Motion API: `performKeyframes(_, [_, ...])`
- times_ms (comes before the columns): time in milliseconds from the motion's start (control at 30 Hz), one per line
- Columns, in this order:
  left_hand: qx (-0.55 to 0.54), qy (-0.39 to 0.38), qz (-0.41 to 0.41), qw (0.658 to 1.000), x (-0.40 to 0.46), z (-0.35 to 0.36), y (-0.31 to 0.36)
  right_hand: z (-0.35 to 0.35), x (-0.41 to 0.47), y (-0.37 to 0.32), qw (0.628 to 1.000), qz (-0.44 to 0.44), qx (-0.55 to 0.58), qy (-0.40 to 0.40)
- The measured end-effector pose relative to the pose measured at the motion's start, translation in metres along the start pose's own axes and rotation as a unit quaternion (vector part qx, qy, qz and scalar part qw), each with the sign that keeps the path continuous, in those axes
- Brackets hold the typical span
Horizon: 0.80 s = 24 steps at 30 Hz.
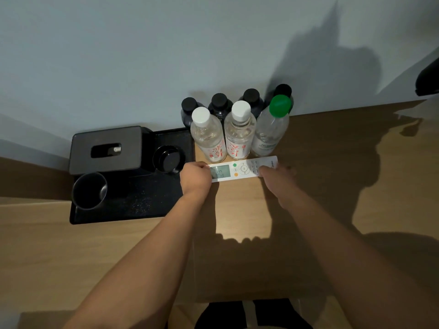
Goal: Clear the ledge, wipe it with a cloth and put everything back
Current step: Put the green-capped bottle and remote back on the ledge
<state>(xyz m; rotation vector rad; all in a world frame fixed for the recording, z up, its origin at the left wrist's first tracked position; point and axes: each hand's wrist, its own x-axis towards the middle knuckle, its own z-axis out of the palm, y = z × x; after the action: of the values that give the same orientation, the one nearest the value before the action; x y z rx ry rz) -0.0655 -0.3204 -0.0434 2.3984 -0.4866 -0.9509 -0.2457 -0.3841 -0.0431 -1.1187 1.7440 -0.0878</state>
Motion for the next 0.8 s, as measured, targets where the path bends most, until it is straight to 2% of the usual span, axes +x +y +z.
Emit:
performKeyframes(167, [0.023,0.012,0.017,1.000,0.000,0.004,0.000,0.003,0.001,0.003,1.000,0.000,-0.008,0.011])
performKeyframes(467, [-0.014,0.013,0.017,1.000,-0.023,-0.003,0.004,-0.012,-0.025,0.003,0.999,-0.034,-0.021,0.012])
performKeyframes(567, [-0.002,0.030,0.070,0.997,-0.046,-0.009,0.000,-0.022,-0.049,0.006,0.995,-0.087,-0.029,0.025])
performKeyframes(700, [0.043,0.032,0.186,0.981,-0.076,-0.007,-0.008,-0.033,-0.083,0.010,0.986,-0.152,-0.039,0.057])
performKeyframes(800, [0.067,0.017,0.251,0.965,-0.091,-0.005,-0.006,-0.040,-0.099,0.017,0.980,-0.166,-0.084,0.073])
